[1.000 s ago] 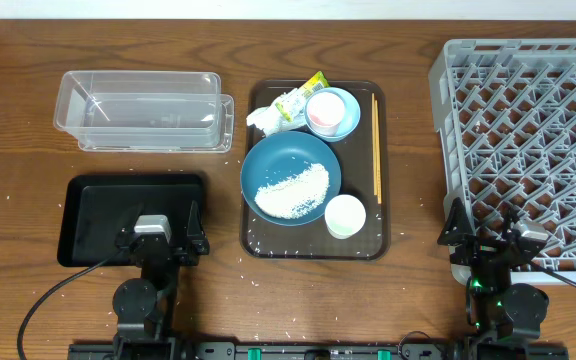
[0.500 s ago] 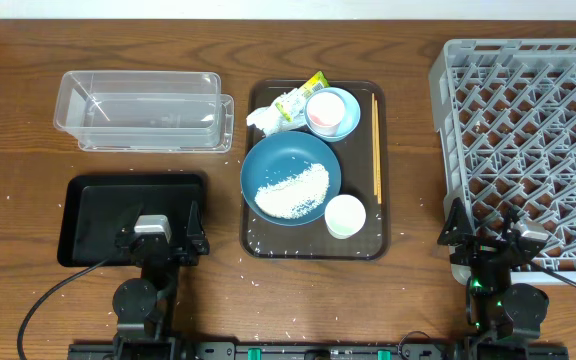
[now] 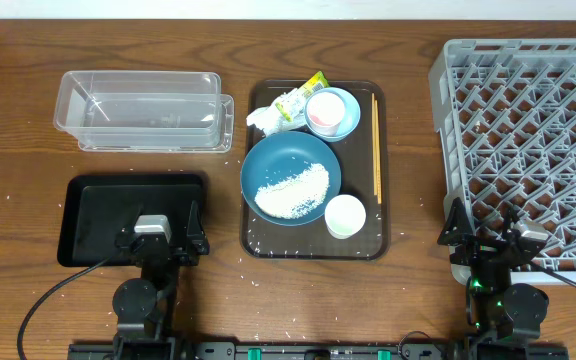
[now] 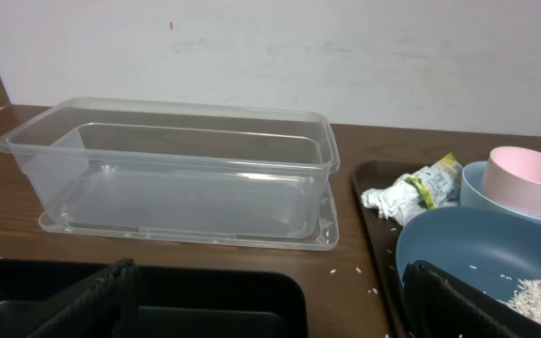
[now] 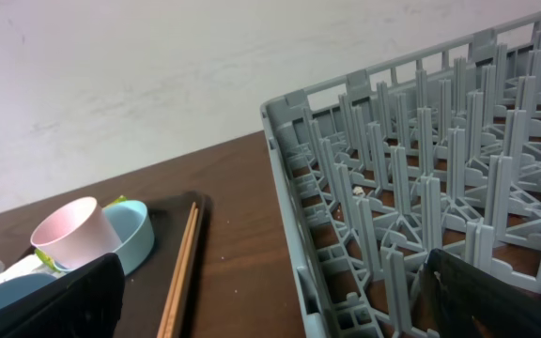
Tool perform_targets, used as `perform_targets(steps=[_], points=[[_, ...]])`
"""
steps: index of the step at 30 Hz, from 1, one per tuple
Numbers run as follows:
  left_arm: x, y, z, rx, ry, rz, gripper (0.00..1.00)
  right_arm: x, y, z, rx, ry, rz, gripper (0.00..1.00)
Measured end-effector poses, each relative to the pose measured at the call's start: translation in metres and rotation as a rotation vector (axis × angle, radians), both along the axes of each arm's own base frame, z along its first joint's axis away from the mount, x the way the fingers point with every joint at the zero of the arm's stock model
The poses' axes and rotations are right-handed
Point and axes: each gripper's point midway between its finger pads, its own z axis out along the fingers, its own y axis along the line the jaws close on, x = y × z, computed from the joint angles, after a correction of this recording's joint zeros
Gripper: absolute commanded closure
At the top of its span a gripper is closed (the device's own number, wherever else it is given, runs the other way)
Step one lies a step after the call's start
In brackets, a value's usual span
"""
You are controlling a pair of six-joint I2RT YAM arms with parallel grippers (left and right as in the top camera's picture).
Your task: Sort waste into correct bins and load items into the dishwasher rack
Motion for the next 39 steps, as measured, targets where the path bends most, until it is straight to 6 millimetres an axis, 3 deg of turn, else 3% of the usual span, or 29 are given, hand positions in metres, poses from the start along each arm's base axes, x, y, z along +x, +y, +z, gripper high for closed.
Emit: perform_targets(steps=[12,26,39], points=[[0.000,-0.001,0.000,-0.046,0.000,0.000,0.08,0.000,0.000,0.000,0.000,0.000,0.000,0.01],[-0.009,-0.057,0.008,-0.884,0.122,-0.236,0.08,0.000,0.000,0.000,0.000,0.000,0.000,0.01],[-0.013,-0.067,0.009,-1.039,0.179,-0.268,0.08,0.000,0.000,0.000,0.000,0.000,0.000,0.01]])
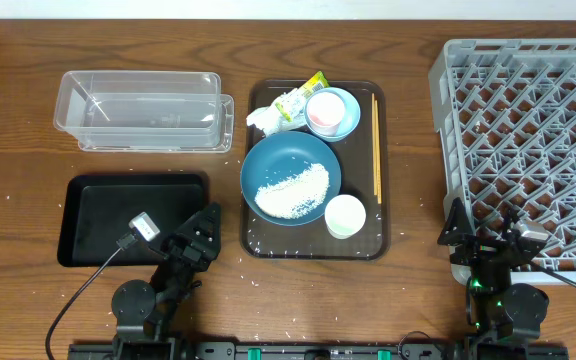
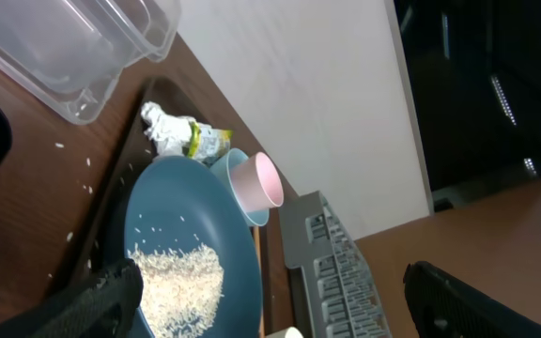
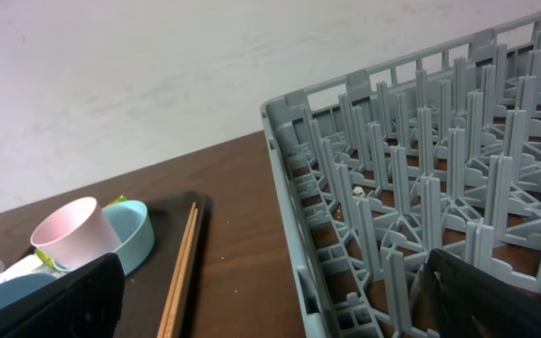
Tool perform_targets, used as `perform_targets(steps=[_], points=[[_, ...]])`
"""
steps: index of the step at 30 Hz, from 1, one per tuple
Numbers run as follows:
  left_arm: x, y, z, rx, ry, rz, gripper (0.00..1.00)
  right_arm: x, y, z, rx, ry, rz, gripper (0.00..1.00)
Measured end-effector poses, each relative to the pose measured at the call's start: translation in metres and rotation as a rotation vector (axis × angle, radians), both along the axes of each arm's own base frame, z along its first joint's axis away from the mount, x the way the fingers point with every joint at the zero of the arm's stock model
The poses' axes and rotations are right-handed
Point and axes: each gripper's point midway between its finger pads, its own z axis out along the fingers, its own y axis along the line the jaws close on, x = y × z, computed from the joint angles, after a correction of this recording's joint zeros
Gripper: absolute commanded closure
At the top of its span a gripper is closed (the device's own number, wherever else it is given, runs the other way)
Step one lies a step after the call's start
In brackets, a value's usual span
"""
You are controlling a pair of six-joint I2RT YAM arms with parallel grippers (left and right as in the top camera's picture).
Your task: Sort waste into correct bins and load items into the dishwasher rack
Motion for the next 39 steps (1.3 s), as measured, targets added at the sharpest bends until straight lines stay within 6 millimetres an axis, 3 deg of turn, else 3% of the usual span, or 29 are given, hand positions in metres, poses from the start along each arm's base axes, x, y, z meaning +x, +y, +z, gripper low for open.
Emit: perform_targets(steps=[13,21,30,39], points=[[-0.005,-0.009,-0.002,0.182,-0.056,-0.076,0.08,0.000,0.000,0.000,0.000,0.000,0.000,0.01],[-0.012,-0.009,-0.041,0.354,0.167,-0.147,0.08,0.000,0.000,0.000,0.000,0.000,0.000,0.01],[0.000,-0.007,-0.028,0.436,0.352,-0.210,0.08,0.000,0.000,0.000,0.000,0.000,0.000,0.01],[-0.009,-0.002,-0.015,0.516,0.507,-0.270,0.08,0.000,0.000,0.000,0.000,0.000,0.000,0.01]])
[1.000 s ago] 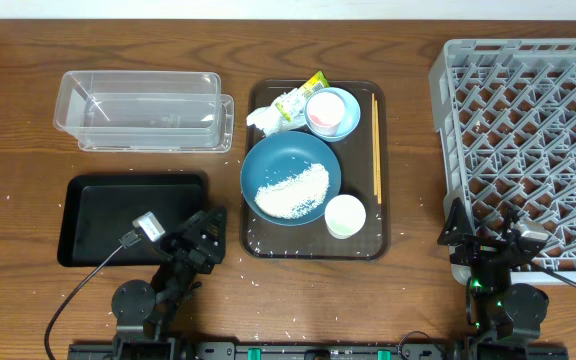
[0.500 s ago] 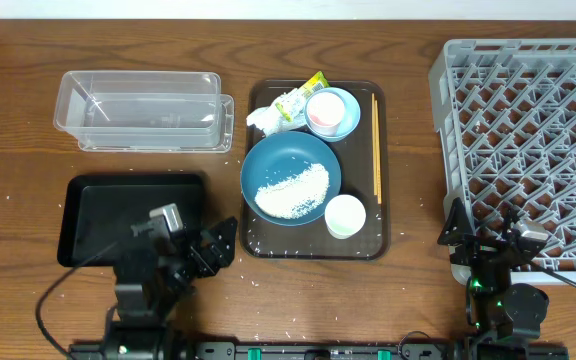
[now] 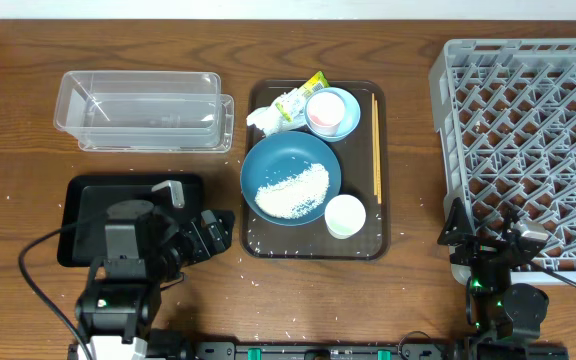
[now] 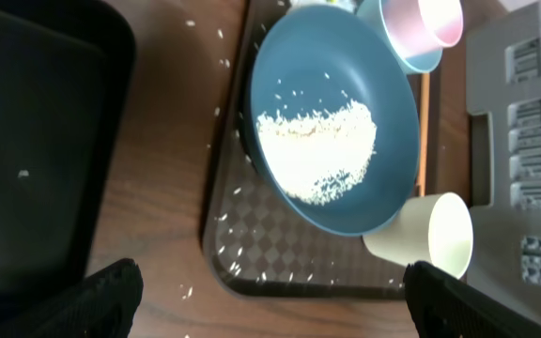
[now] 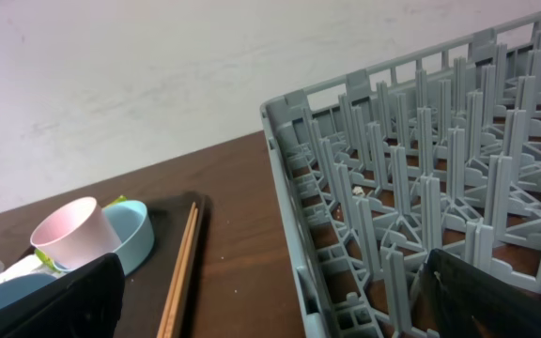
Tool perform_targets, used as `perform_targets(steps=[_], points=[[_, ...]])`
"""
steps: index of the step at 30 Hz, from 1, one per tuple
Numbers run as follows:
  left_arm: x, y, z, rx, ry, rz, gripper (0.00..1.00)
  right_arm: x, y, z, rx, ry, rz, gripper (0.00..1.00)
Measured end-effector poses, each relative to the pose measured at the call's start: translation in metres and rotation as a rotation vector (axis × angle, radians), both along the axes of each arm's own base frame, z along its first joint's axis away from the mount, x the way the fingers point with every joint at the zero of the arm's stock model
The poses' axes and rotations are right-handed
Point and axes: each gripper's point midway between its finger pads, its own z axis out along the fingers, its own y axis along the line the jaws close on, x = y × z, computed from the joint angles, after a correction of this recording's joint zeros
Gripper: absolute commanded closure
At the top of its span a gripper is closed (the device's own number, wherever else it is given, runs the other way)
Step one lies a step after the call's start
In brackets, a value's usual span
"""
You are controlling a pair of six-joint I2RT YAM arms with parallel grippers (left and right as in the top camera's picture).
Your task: Sort waste into correct bins and load items into the dishwasher rack
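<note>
A brown tray holds a blue plate with rice, a pale cup, a pink cup in a light blue bowl, a crumpled wrapper and chopsticks. My left gripper hangs open just left of the tray's near left corner. Its wrist view looks down on the blue plate and pale cup, with the left gripper holding nothing. The right gripper rests open at the grey dishwasher rack's near left corner. It is also empty in the right gripper wrist view.
A clear plastic bin stands at the back left. A black bin lies in front of it, partly under my left arm. Rice grains are scattered on the wood around the tray.
My left arm has risen and now stands over the black bin's right side. Its camera looks straight down on the plate and tray corner instead of across them. The right arm has not moved.
Both arms rested at the table's front edge, the left one facing the clear bin over the black bin. Then the left gripper was turned right toward the tray. Now it is raised beside the tray's left edge, open. Nothing on the tray has moved.
</note>
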Motion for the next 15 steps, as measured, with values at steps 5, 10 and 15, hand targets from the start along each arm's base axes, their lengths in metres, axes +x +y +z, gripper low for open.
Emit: perform_targets(steps=[5,10,15], points=[[0.006,0.003,0.015,0.022,-0.033,0.004,0.08,0.000,0.000,0.000,0.000,0.000,0.000,0.01],[0.006,0.004,0.014,-0.037,0.013,0.083,0.08,0.000,0.000,0.000,0.000,0.000,0.000,0.01],[0.007,0.006,0.013,-0.057,0.029,0.124,0.08,0.000,0.000,0.000,0.000,0.000,0.000,0.01]])
